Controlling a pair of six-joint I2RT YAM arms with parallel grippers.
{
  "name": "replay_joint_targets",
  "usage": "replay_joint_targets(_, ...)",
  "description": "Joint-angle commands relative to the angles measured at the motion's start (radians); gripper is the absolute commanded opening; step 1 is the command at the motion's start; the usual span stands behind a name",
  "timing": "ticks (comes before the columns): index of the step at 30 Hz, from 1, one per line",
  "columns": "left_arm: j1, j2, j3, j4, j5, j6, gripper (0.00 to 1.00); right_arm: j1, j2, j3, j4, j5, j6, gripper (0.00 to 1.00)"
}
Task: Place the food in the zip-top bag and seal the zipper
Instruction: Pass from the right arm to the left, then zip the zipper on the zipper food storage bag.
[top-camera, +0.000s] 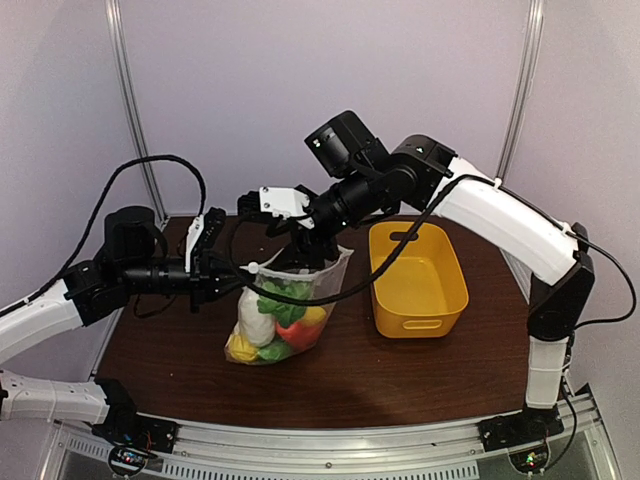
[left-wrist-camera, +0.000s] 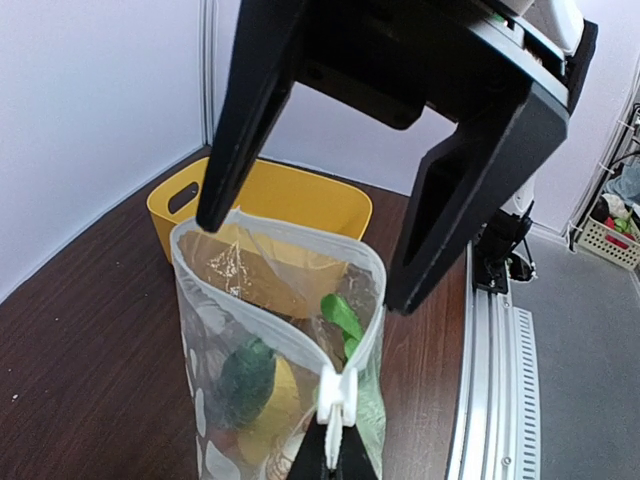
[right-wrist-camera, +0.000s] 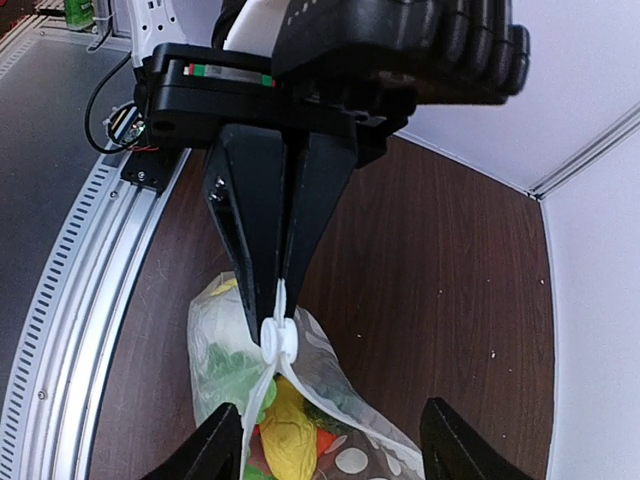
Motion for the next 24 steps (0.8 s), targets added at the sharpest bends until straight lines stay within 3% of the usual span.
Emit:
replay_joint_targets(1, -0.02, 0.028, 0.062, -0.056, -0.032, 0.057, 0.0, 0.006, 0.021, 0.03, 0.014, -0.101, 0.053, 0.63)
replay_joint_targets(15, -0.034, 0.005, 0.049, -0.052, -0.079, 0.072, 0.0, 0.019, 0.062, -0.004, 0.032, -0.135, 0.021, 0.55)
replay_joint_targets(24, -0.033, -0.02, 0.03, -0.05, -0.09, 0.077, 0.0, 0.019, 0.104, 0.024, 0.054, -0.163, 0.029, 0.4)
